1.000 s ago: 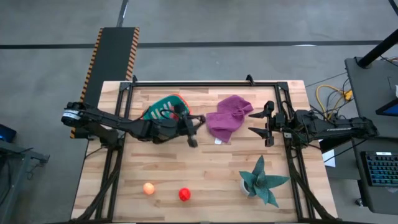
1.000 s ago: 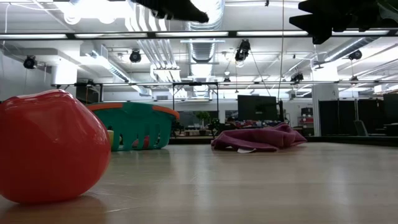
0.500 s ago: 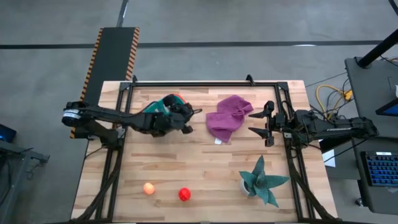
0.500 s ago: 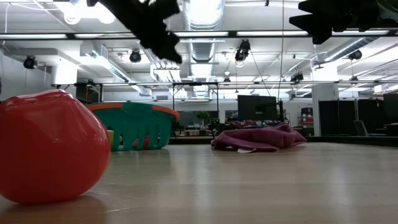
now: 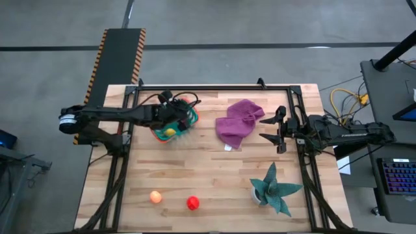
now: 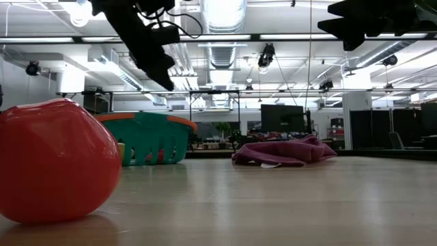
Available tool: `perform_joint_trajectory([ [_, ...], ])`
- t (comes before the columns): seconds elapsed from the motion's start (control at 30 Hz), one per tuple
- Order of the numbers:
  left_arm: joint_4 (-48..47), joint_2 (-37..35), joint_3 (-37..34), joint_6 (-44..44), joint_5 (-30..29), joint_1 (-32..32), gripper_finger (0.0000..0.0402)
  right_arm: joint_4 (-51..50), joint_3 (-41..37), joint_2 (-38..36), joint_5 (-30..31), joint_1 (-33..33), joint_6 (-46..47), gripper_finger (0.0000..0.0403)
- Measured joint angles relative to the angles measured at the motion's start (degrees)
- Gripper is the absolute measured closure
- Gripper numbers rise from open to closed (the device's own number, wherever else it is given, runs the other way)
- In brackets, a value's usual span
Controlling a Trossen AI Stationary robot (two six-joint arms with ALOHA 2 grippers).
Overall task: Pick and placing Produce into tupperware
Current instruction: Put the black cherry into the blue basket
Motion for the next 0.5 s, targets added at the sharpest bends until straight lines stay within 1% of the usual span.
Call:
perform_joint_trajectory([
  [0.13, -3.1, -1.6, 0.0, -0.1, 2.0, 0.9, 0.0319, 0.0, 0.0, 0.0, -0.1, 0.0, 1.3, 0.0156],
  [0.3, -7.5, -2.8, 0.0, 0.1, 7.0, 2.1, 0.0319, 0.0, 0.0, 0.0, -0.3, 0.0, 1.5, 0.0156],
  [0.5, -9.9, -2.6, 0.0, 6.7, 13.9, 3.9, 0.0319, 0.1, 0.0, 0.0, -0.3, 0.0, 1.4, 0.0156],
])
